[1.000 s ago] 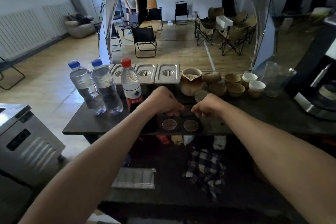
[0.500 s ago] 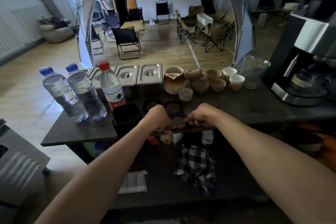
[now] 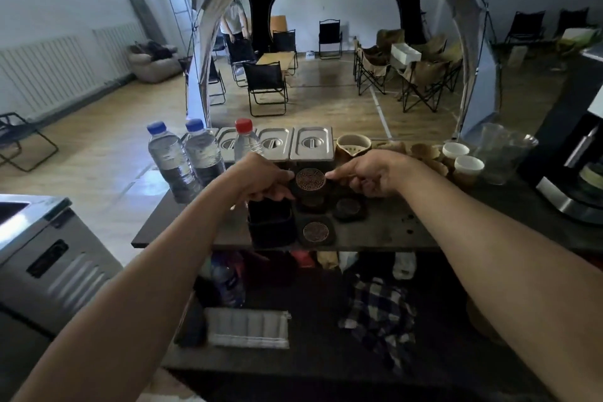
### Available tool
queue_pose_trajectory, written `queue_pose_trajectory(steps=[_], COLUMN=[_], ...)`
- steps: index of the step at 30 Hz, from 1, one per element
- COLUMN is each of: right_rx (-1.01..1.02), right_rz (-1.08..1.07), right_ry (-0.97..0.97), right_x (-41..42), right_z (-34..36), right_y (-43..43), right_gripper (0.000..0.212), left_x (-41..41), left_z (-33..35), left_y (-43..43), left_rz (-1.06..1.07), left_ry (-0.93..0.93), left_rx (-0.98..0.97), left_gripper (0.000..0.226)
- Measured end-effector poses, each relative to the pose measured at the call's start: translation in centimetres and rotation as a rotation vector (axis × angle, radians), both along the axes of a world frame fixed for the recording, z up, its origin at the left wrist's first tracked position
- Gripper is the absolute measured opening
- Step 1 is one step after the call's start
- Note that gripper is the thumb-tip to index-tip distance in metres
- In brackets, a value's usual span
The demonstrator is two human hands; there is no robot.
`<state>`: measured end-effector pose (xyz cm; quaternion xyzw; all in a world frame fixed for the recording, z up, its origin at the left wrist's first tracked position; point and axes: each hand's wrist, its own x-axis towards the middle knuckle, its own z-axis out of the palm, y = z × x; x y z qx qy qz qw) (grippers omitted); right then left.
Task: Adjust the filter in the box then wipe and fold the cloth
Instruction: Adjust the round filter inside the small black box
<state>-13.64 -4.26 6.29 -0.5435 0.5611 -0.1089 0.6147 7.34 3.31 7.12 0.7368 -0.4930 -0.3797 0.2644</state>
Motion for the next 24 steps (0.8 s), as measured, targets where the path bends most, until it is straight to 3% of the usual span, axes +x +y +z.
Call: queue_pose_trajectory(steps=[6,19,22,24], right_rx=[0.016,-0.049,-0.065,-0.110], right_rz=[0.111,0.011,-0.027,-0.063], right_ry=[-0.013,0.084,0.099,0.109], right_x=[6.3,9.1,9.2,9.2], right_z=[-1.6,-7.1,-7.4,-7.6], right_y=[2.4,2.0,2.2,2.4], right_gripper=[0.017,0.014,0.005,0.014], left_x=[6.2,7.3,7.2,7.1], left_z=[-1.2,-7.1,-7.4,-7.3], left_y=[2.4,1.9,1.6,1.5], left_rz=[0.116,0.279,0.292,0.292], left_ry=[-0.092,-0.054,-0.076,-0.102], left_rx=[0.060,0.090,0.110,0.136], left_gripper=[0.023,0.038,0.040,0.040])
